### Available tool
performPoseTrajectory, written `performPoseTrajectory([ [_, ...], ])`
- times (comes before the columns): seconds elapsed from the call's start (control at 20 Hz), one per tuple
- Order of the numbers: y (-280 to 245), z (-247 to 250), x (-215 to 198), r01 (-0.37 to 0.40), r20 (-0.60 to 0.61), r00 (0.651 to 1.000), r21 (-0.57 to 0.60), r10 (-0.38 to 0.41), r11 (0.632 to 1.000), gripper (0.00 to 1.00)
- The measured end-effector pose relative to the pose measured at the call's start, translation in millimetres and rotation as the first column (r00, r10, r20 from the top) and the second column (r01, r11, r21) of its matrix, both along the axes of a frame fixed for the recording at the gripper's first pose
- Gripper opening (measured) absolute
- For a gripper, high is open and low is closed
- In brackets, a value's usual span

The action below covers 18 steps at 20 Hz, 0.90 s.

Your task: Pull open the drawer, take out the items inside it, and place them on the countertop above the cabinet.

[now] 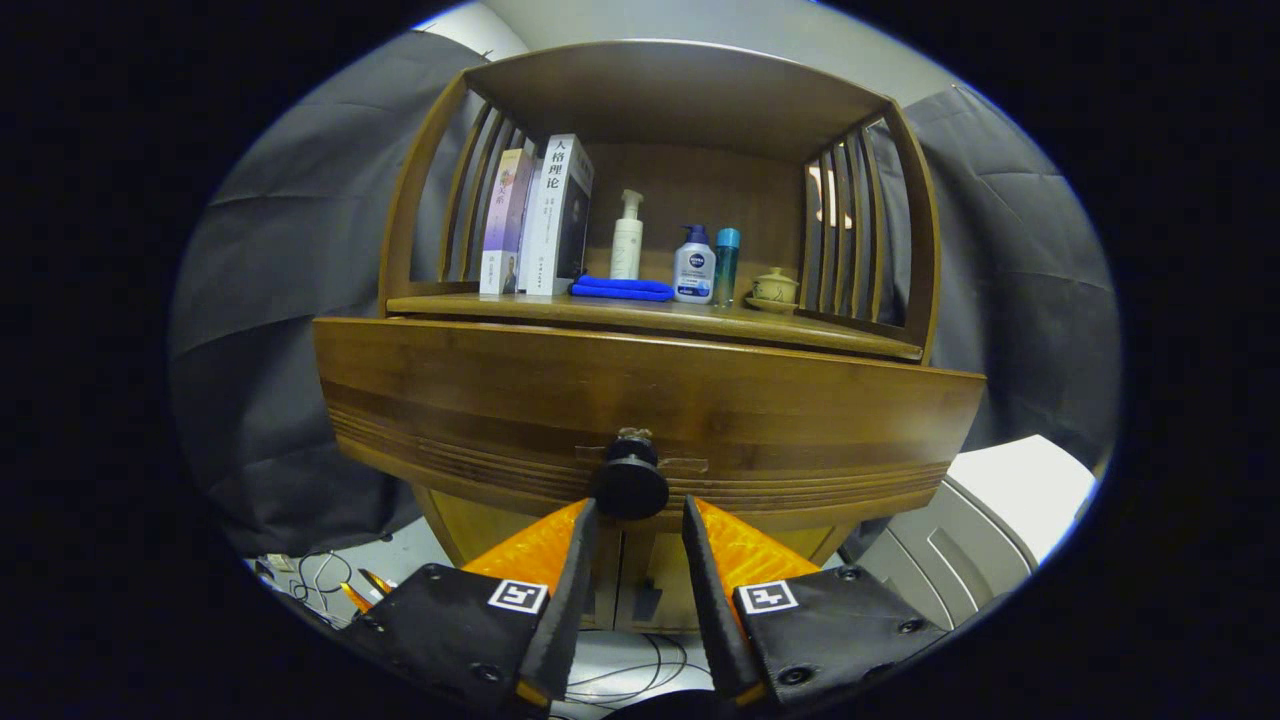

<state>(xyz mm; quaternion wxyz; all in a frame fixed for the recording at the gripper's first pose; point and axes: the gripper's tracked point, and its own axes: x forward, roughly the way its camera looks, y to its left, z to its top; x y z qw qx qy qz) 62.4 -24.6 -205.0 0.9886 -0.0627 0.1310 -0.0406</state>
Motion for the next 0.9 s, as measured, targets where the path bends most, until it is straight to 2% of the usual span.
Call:
performPoseTrajectory([
  [0.1, 1.7, -0.7, 0.1, -0.006, -0.009, 1.000, 0.004, 0.006, 1.000, 0.56],
  [0.25, 3.1, 2.3, 5.2, -0.021, -0.004, 1.000, -0.002, 0.021, 1.000, 0.90],
  [0.45, -4.3, 10.2, 25.0, 0.018, 0.011, 1.000, 0.014, -0.018, 1.000, 0.88],
  [0.55, 6.9, 8.4, 29.0, -0.012, -0.015, 1.000, 0.042, 0.012, 0.999, 0.68],
  [0.65, 5.3, 9.1, 29.6, -0.010, -0.006, 1.000, 0.024, 0.010, 1.000, 0.48],
  [0.7, 6.3, 11.4, 30.0, -0.012, 0.009, 1.000, 0.030, 0.012, 0.999, 0.41],
  [0.8, 6.6, 10.2, 30.7, -0.020, -0.005, 1.000, 0.043, 0.020, 0.999, 0.30],
  [0.9, 6.7, 9.1, 30.6, -0.039, -0.022, 0.999, 0.061, 0.040, 0.997, 0.30],
])
